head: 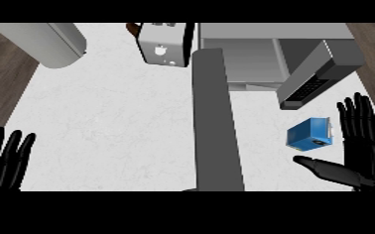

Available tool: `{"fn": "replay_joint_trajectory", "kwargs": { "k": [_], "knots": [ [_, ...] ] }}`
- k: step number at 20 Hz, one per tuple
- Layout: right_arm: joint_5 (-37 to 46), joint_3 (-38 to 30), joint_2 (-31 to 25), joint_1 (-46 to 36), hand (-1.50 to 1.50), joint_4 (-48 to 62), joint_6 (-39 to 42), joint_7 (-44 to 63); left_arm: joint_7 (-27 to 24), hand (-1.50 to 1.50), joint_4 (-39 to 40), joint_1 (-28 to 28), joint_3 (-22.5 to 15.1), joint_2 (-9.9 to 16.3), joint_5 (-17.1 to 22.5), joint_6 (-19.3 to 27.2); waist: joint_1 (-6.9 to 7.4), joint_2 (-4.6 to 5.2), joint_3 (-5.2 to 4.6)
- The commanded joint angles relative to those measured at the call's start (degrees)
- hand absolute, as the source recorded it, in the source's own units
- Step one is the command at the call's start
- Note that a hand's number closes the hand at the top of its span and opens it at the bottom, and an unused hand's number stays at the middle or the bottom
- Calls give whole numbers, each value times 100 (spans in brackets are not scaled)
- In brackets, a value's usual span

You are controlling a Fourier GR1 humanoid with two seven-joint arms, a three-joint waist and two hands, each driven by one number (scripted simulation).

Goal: Pick up the milk, place it into the microwave and close the microwave

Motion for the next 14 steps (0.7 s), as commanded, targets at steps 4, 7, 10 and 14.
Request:
{"fn": "replay_joint_trajectory", "kwargs": {
  "k": [4, 7, 10, 14],
  "knots": [
    [-233, -475, -398, -10, -150, 1011, 500, -738, -187, -150, -170, 301, -176, -127, -86, 40, 3, -1, 0],
    [-82, -399, -418, -87, -150, 1156, 510, -811, 77, -150, -187, 105, 111, -123, 19, -118, -2, 0, 0],
    [322, -120, -182, -146, -150, 1639, 408, -1420, 457, -150, -255, -102, 279, 83, 373, -39, 2, 4, 1],
    [137, -397, -596, -634, -150, 2117, 610, -1483, 19, -150, -196, 293, 102, -98, 93, -275, 13, 0, 0]
  ]
}}
